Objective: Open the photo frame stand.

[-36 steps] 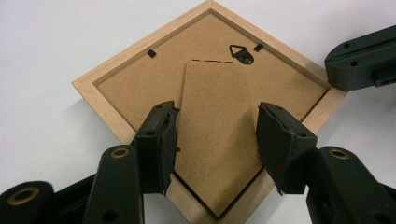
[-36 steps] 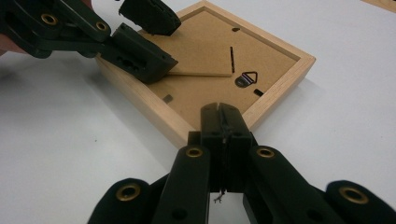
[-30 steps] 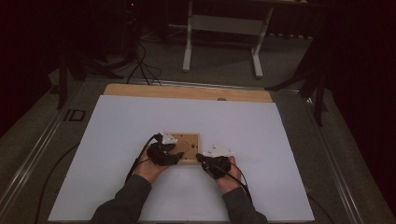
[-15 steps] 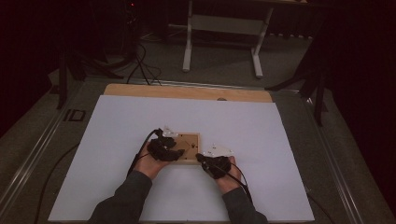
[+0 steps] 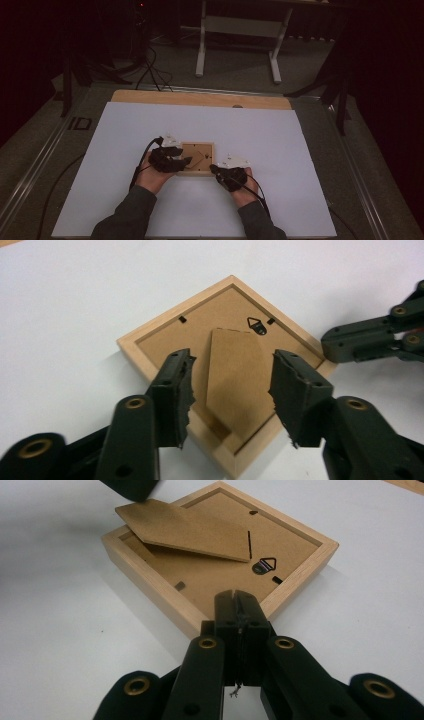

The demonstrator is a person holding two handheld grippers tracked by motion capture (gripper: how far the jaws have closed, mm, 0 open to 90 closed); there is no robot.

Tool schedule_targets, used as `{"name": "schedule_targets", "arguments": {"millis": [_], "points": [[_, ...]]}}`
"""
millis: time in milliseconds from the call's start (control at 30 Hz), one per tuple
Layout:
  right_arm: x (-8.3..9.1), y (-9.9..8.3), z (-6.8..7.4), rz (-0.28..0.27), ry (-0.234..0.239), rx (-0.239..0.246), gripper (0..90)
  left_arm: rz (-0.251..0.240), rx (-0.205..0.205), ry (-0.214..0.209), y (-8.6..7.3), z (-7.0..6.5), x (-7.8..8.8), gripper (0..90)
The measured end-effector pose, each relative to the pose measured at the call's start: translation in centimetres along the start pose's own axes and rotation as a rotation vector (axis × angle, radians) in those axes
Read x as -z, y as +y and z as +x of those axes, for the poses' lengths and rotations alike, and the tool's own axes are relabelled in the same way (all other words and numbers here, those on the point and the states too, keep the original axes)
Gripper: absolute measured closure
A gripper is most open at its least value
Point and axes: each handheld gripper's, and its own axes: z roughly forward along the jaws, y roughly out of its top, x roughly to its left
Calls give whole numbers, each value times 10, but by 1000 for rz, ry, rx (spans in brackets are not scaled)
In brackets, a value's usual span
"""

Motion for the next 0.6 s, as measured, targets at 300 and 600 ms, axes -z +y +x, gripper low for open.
{"name": "schedule_targets", "arguments": {"millis": [300,600], "points": [[0,0,0,-1,-1,-2,891,35,-9,-28,-22,5,15,746],[0,0,0,-1,-1,-1,891,117,-46,-24,-29,4,6,895]]}}
